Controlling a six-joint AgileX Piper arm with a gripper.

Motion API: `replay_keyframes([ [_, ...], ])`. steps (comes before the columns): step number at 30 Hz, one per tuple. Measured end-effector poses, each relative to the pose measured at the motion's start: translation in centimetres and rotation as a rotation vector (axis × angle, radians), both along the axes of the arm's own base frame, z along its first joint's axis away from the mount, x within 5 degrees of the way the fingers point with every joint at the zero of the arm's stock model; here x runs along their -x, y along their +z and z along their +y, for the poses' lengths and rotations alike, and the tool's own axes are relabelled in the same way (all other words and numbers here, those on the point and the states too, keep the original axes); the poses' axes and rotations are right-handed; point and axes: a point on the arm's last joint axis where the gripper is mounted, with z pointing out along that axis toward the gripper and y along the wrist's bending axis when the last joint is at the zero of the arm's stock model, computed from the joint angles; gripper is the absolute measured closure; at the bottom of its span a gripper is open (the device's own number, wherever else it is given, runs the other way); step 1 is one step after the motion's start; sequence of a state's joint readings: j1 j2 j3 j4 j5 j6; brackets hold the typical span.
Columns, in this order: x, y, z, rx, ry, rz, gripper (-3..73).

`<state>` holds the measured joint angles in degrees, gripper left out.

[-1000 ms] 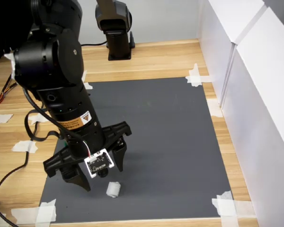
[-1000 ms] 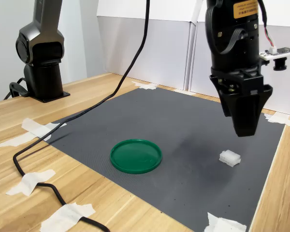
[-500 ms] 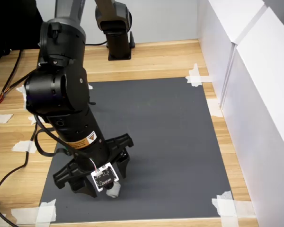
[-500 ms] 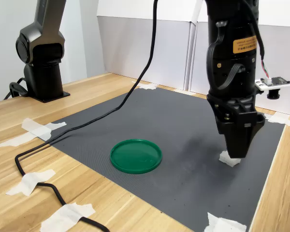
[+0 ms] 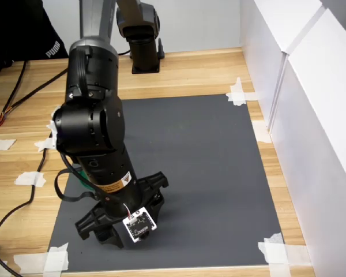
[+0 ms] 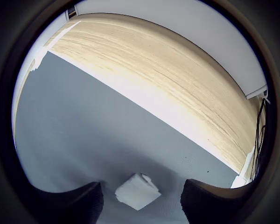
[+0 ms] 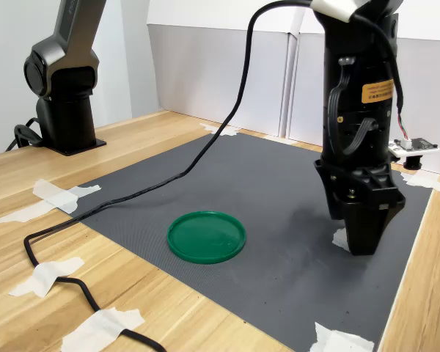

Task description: Grasp a white terminal and put it on the green lid.

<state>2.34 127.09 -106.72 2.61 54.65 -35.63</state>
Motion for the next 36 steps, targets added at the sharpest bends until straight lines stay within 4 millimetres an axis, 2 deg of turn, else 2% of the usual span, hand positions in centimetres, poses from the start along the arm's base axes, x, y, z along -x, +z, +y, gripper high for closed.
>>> replay_keyframes([
  [5,-0.1,-0.8,0.0,0.0,-0.003,0.021,0.2],
  [8,-0.1,-0.8,0.0,0.001,-0.003,0.022,4.1],
  [11,-0.1,-0.8,0.0,0.006,-0.001,0.021,13.4],
  [15,-0.1,-0.8,-0.1,0.007,-0.002,0.02,31.8],
  [21,0.0,-0.6,-0.1,0.014,0.002,0.021,33.0],
  [24,0.3,0.6,-0.2,0.02,0.01,0.017,33.0],
  [36,4.2,8.6,-0.7,0.023,0.006,-0.011,33.0],
])
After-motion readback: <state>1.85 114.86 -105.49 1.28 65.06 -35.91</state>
